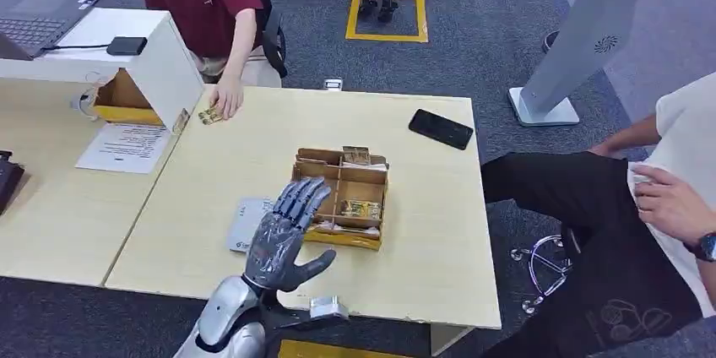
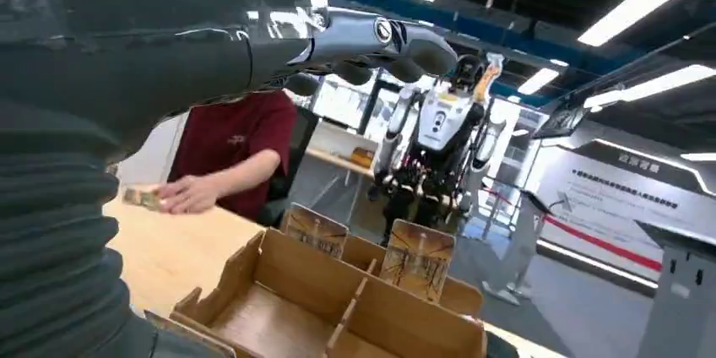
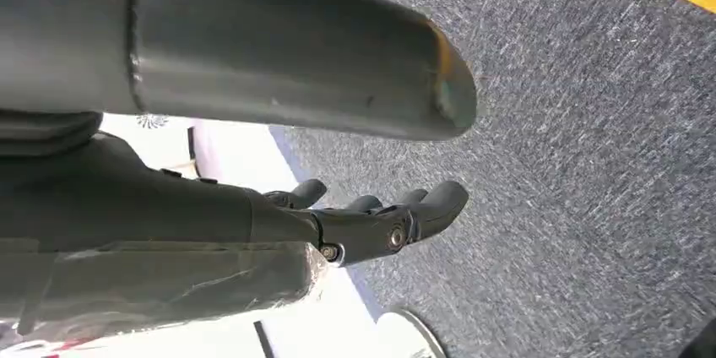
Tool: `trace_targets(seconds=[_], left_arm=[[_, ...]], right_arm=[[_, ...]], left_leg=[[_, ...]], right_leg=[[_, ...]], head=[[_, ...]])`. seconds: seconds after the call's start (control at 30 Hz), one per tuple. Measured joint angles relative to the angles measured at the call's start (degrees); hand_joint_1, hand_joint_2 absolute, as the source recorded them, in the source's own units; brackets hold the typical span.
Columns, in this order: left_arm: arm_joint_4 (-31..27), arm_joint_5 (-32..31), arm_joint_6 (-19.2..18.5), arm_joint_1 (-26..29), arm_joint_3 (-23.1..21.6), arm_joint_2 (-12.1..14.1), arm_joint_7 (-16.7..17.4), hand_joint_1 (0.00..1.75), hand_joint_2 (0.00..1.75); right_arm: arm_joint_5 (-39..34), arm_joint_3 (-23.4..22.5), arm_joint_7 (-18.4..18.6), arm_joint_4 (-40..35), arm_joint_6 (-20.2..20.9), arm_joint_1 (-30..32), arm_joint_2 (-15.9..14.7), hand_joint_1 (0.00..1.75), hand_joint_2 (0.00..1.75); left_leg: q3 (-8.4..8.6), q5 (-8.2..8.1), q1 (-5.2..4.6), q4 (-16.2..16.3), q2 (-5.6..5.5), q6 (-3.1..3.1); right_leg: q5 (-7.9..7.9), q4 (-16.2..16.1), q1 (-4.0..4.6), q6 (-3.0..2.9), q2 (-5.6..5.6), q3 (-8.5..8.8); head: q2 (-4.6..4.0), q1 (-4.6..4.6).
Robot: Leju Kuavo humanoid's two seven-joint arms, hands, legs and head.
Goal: Pass the card to the sensor for recognition and then transmit it.
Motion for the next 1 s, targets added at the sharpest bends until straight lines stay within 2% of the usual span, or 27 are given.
trace_targets(seconds=[0.23, 0.33, 0.73, 1.0], left_arm=[[5.4, -8.7, 2.9, -1.3, -2.1, 0.4, 6.8, 0.0, 1.75], [8.4, -9.8, 3.1, -2.7, -2.2, 0.3, 8.6, 0.0, 1.75], [14.9, -9.3, 4.1, -5.2, -2.1, 0.4, 10.3, 0.0, 1.75], [17.1, -7.1, 4.6, -5.8, -1.3, 0.3, 9.6, 0.0, 1.75]], right_arm=[[-0.8, 0.2, 0.0, 0.0, 0.0, 0.0, 0.0, 0.0, 0.0], [-0.6, 0.2, 0.0, 0.0, 0.0, 0.0, 0.0, 0.0, 0.0], [0.3, 0.3, 0.0, 0.0, 0.2, 0.0, 0.0, 0.0, 0.0], [0.5, 0.3, 0.0, 0.0, 0.1, 0.0, 0.0, 0.0, 0.0]], left_leg=[[0.0, 0.0, 0.0, 0.0, 0.0, 0.0], [-0.01, 0.0, -0.01, 0.0, 0.0, 0.0], [-0.01, 0.0, 0.0, 0.0, 0.0, 0.0], [-0.01, 0.01, 0.0, 0.0, 0.0, 0.0]], right_leg=[[0.0, 0.0, 0.0, 0.0, 0.0, 0.0], [0.01, 0.0, 0.0, 0.0, 0.0, 0.0], [0.01, 0.0, 0.0, 0.0, 0.0, 0.0], [0.01, 0.0, 0.0, 0.0, -0.01, 0.01]], head=[[0.0, 0.0], [0.0, 0.0], [0.0, 0.0], [0.0, 0.0]])
